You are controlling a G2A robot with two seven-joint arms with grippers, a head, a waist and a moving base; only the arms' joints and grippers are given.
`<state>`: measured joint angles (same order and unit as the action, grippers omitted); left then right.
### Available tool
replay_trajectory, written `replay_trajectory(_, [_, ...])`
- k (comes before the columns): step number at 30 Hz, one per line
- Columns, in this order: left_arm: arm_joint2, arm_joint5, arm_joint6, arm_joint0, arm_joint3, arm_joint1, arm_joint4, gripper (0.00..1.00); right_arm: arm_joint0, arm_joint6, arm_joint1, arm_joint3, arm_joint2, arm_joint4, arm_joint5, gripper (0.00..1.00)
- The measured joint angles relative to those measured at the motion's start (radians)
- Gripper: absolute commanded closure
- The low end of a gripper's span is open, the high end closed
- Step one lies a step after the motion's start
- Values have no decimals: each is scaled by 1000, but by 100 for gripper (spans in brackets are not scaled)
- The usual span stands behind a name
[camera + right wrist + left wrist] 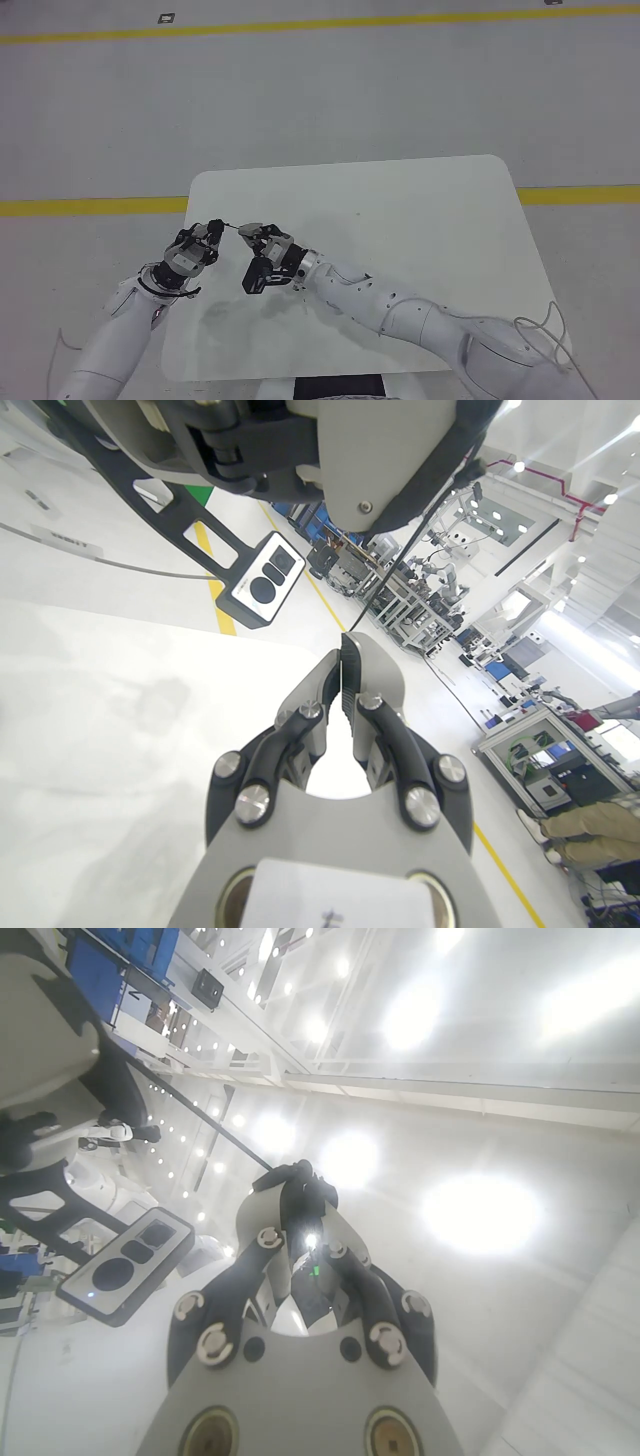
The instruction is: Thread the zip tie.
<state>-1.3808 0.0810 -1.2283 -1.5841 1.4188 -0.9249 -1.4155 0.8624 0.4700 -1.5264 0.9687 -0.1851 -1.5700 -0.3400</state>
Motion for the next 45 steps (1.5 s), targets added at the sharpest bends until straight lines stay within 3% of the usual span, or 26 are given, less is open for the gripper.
replay_trajectory(1, [0, 0, 0, 0, 0, 0, 0, 100, 1, -2, 0, 0, -2, 0, 0, 56])
replay_trajectory(2, [0, 0, 0, 0, 0, 0, 0, 100, 3, -5, 1, 1, -7, 0, 0, 0])
replay_trajectory(11, [0, 0, 0, 0, 0, 0, 0, 100, 24, -4, 28, -7, -95, 0, 0, 0])
replay_trajectory(20, [0, 0, 0, 0, 0, 0, 0, 100, 86, 49, 100, 49, -247, 0, 0, 0])
replay_trajectory(34, [0, 0, 0, 0, 0, 0, 0, 100, 89, 51, 102, 53, -252, 0, 0, 0])
replay_trajectory(40, [0, 0, 0, 0, 0, 0, 0, 100, 108, 61, 119, 85, -330, 34, 42, 0])
replay_trajectory(45, [0, 0, 0, 0, 0, 0, 0, 100, 140, 89, 148, 127, -429, 80, 120, 0])
